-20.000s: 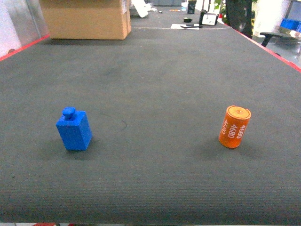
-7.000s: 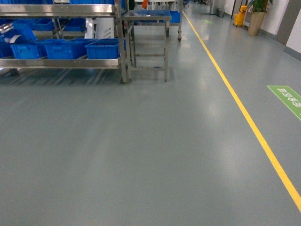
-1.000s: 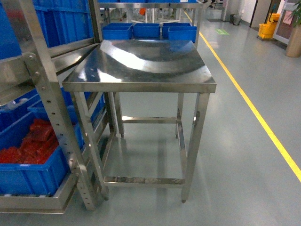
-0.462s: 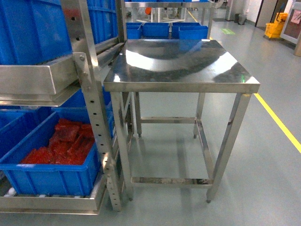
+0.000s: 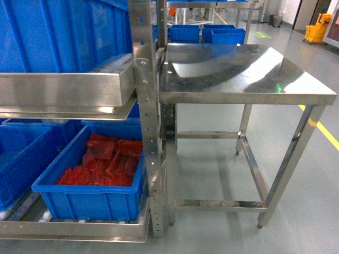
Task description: Sort blue parts and orange caps into right shelf containers
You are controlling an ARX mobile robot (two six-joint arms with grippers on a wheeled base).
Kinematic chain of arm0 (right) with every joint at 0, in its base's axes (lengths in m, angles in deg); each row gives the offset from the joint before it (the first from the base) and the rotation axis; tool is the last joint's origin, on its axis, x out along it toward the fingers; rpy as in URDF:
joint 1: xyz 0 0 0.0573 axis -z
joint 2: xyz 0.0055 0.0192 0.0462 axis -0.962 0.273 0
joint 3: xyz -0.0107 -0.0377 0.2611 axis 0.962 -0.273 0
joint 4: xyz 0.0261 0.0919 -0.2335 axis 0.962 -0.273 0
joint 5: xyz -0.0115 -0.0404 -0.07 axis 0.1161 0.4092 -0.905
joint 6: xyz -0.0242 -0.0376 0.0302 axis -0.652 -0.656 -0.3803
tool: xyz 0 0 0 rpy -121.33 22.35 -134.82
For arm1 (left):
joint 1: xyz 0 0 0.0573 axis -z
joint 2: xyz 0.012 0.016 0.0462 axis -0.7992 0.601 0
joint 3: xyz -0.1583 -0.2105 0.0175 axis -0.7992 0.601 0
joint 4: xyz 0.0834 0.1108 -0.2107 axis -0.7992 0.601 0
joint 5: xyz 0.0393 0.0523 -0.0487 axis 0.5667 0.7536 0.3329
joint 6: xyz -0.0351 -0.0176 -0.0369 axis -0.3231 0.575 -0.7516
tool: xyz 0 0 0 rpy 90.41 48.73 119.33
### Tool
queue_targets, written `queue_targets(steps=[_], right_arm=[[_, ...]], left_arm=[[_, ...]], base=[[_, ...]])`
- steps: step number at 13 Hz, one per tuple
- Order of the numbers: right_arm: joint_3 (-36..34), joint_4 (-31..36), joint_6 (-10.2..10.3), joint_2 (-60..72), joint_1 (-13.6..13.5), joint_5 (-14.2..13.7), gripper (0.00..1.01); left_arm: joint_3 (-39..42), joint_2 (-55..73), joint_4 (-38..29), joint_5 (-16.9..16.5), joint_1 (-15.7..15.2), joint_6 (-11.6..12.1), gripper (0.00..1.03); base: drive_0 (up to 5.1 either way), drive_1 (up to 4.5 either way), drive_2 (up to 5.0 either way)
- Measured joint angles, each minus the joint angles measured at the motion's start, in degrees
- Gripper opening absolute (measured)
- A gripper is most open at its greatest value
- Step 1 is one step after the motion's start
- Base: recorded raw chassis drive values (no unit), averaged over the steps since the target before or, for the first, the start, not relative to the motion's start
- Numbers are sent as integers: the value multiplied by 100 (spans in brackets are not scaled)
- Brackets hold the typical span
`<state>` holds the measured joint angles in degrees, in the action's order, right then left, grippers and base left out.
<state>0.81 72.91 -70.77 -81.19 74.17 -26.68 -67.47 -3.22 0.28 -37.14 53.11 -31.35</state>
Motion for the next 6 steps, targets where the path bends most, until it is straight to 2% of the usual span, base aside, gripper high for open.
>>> queue_targets(steps=[6], right_arm=[[0, 2, 2, 0, 0, 7, 45]], left_arm=[[0, 0, 0, 0, 0, 0, 43]], base=[[-504, 237, 237]])
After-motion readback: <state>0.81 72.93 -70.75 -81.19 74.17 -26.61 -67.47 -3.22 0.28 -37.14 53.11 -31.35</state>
